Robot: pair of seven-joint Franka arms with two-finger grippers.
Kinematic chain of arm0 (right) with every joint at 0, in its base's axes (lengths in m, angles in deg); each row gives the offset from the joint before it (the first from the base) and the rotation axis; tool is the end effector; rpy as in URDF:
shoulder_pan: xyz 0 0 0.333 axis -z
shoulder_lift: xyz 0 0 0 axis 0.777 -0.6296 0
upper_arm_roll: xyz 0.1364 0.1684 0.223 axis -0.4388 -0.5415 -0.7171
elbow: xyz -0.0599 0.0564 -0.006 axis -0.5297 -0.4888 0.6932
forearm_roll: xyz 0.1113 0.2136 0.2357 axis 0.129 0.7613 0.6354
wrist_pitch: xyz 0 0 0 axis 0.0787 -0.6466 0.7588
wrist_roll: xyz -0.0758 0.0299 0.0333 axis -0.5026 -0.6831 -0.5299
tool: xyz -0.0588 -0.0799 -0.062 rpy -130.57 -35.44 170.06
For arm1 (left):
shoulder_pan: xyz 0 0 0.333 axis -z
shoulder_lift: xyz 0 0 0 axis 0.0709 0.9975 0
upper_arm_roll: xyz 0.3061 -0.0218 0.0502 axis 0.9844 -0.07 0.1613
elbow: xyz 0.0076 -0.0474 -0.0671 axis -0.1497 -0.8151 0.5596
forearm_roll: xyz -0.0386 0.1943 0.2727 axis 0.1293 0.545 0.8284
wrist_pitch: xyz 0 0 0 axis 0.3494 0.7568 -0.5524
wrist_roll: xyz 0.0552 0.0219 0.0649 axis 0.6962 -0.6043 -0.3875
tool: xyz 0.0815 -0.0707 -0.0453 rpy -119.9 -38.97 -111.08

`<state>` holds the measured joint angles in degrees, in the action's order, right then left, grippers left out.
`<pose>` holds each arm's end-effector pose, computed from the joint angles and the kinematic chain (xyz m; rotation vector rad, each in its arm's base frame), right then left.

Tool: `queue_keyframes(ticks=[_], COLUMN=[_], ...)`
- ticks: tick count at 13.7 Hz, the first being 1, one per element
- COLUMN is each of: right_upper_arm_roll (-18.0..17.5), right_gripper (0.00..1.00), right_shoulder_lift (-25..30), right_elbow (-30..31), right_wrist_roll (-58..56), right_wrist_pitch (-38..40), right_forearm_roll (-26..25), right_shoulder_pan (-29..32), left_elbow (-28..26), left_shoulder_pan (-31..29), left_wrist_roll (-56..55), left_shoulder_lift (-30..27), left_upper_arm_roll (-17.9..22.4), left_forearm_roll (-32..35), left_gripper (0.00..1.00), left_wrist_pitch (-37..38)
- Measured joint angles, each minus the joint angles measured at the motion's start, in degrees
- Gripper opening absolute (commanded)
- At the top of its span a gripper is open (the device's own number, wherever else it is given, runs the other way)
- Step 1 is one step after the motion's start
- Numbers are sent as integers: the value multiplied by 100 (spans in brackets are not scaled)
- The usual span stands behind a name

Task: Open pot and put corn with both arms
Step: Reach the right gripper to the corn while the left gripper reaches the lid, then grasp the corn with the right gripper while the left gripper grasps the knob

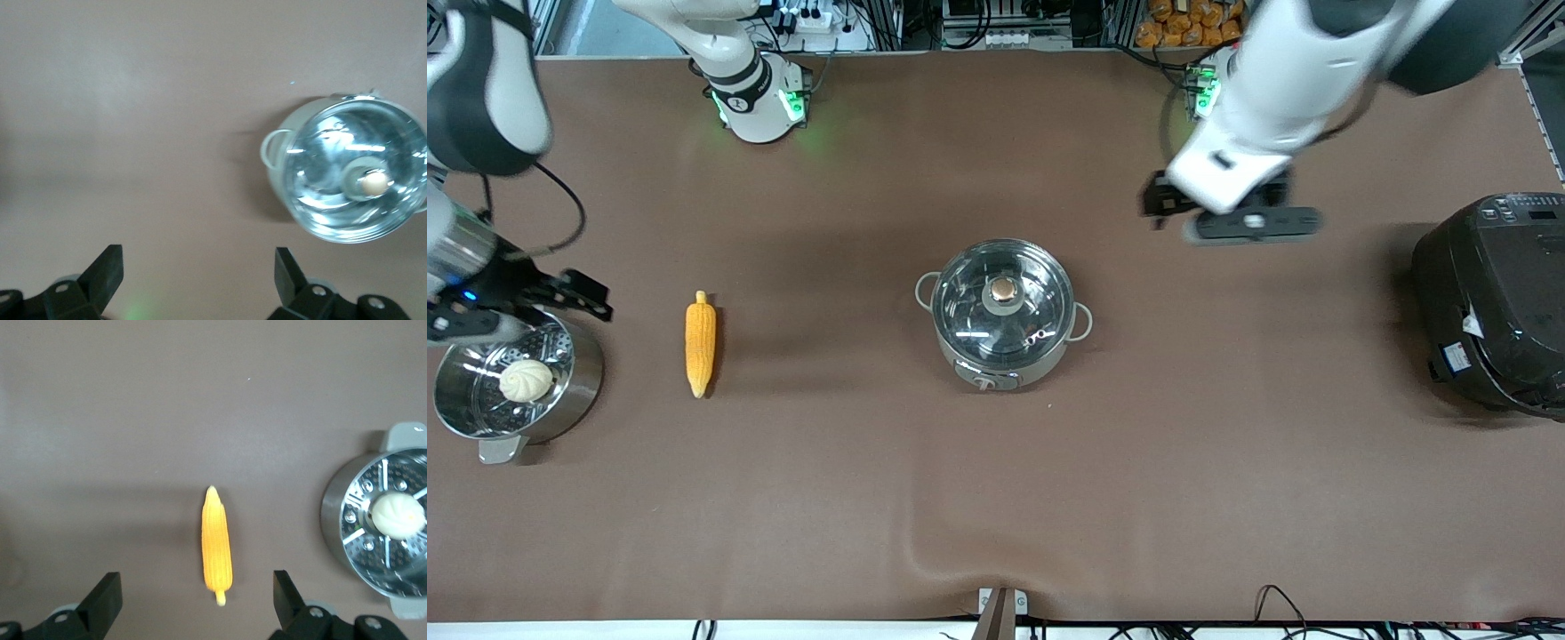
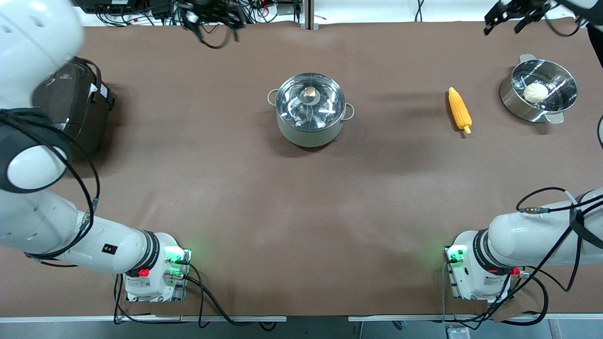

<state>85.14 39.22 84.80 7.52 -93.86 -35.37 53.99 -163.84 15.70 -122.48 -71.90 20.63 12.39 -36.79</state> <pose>0.5385 -0.0367 0.4790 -3.1242 -0.1196 -0.1268 0.4582 -0.2924 0.5592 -3.1347 -0.1391 0.0836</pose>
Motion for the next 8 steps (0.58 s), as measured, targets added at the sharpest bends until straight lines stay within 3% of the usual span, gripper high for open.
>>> queue_keyframes(ticks=[3, 8], right_upper_arm_roll=[34, 41], right_gripper=[100, 100], right_shoulder_lift=[-395, -1256], right_elbow=[791, 1807], right_wrist_roll=[-72, -137], right_wrist_pitch=[-1128, -3468], right_forearm_roll=[0, -4], right_shoulder_pan=[47, 56], left_elbow=[341, 530], left_shoulder_pan=[567, 1066], left_wrist_roll=[-1138, -2091], left_shoulder_lift=[671, 1508], left_upper_arm_roll=[-5, 28], left_forearm_roll=[0, 7], left_gripper=[100, 100], left_wrist_pitch=[-404, -1359])
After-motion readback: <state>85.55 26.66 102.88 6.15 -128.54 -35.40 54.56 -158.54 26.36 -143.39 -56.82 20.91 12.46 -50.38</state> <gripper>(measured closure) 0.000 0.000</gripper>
